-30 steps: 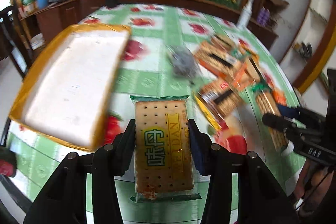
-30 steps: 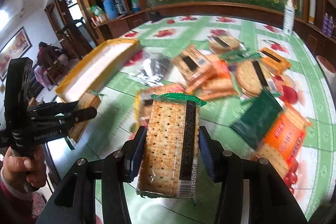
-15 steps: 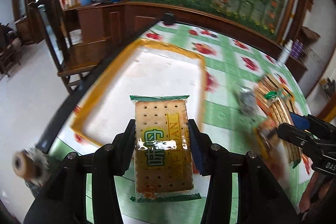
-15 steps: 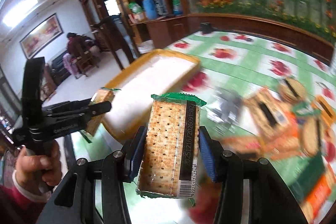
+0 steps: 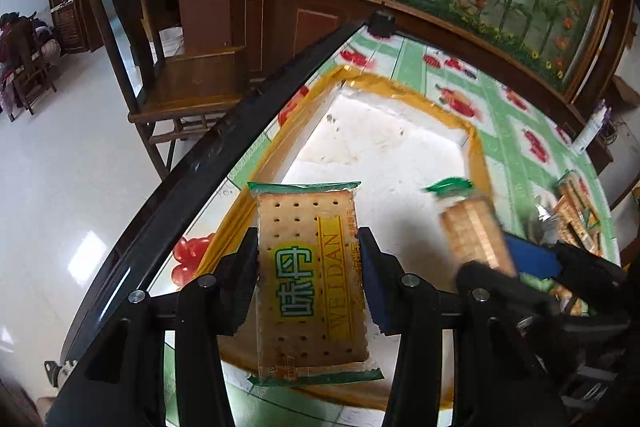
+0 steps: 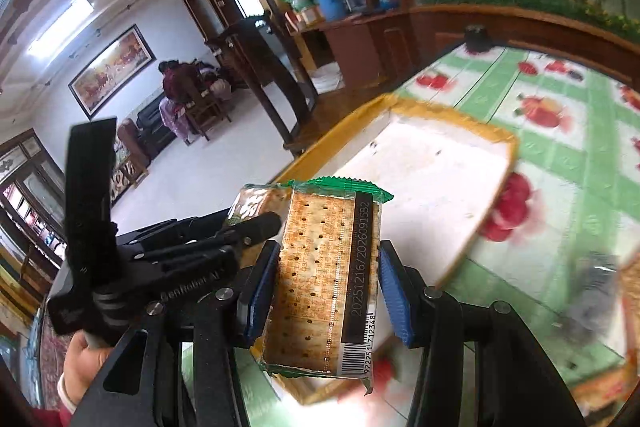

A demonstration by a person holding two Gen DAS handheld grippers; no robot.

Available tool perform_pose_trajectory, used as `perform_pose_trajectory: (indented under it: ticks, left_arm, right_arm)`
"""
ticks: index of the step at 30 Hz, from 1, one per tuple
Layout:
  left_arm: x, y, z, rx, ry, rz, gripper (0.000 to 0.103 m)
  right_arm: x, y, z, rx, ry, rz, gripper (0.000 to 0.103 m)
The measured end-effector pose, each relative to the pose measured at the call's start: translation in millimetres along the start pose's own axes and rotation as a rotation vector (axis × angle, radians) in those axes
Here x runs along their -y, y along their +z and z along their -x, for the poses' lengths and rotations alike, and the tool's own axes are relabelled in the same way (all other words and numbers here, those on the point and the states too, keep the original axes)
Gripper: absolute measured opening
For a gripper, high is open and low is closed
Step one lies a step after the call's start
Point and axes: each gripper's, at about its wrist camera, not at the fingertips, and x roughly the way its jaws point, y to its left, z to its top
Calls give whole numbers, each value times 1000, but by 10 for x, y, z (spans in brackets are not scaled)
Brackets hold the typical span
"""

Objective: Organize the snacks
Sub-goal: 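Carry both packs over the yellow-rimmed tray and open both tools to drop them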

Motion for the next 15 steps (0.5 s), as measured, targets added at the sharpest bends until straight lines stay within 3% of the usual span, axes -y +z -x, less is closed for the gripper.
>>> perform_pose_trajectory:
  ticks: [9,13,15]
  left_arm:
    - [-43,-64,-196,-86,16,-22,47]
    - [1,-121,-122,-58,70,-64,69]
    - [29,-135,-30,-26,72,-78,72]
  right_arm:
    - [84,-154,-351,-79,-5,-34,50]
    - [122,-165,-330,-80,-8,-45,53]
    - [149,-152,-274,-66,-5,-54,55]
